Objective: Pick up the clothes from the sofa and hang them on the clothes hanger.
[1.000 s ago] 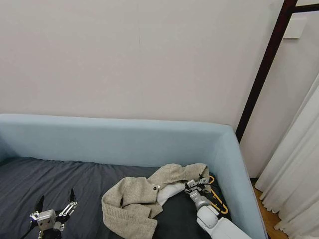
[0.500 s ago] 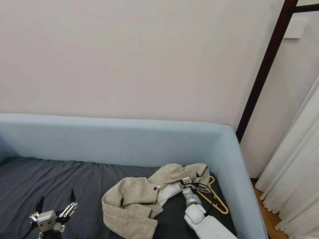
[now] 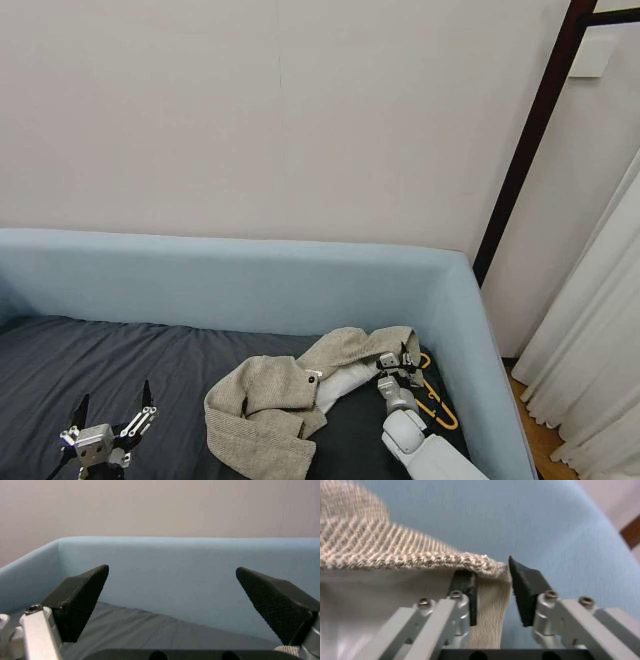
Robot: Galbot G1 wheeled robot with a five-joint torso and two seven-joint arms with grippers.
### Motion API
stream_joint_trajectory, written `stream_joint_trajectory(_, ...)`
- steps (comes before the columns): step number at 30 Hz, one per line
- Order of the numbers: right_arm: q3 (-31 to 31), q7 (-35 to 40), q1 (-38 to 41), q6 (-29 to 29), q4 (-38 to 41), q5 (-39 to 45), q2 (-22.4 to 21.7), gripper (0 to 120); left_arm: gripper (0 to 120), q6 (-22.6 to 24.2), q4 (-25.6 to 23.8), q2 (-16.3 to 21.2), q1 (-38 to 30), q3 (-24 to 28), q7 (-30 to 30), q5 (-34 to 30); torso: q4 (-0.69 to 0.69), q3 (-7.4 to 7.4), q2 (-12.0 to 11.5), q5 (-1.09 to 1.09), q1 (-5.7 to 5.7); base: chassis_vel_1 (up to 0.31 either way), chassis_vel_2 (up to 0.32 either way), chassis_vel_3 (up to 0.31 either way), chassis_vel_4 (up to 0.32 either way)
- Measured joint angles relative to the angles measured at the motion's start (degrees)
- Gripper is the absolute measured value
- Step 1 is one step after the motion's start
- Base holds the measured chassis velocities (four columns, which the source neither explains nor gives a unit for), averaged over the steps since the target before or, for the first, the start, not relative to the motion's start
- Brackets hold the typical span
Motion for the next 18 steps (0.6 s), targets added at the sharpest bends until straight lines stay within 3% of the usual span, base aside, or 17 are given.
stream_joint_trajectory(6, 0.64, -3.45, 0.26, 2.98, 0.25, -1.15, -1.02, 1, 100, -0.11, 0.06, -0.19, -0.13, 0.21, -0.08, 0.08, -0.01, 0.00, 0.00, 0.00, 0.00, 0.000, 0.000, 0.000, 0.000)
stream_joint_trajectory(16, 0.49, -4.35, 0.28, 3.30, -0.59, -2.10, -1.56, 0, 100, -0.23, 0.42, -0.32, -0.26, 0.13, -0.12, 0.08, -0.01, 0.00, 0.00, 0.00, 0.00, 0.000, 0.000, 0.000, 0.000)
stream_joint_trajectory(18, 0.38, -4.48, 0.37, 3.31, -0.93, -3.58, -1.66, 5, 100, -0.25, 0.50, -0.38, -0.37, 0.18, -0.12, 0.08, -0.01, 0.00, 0.00, 0.00, 0.00, 0.000, 0.000, 0.000, 0.000)
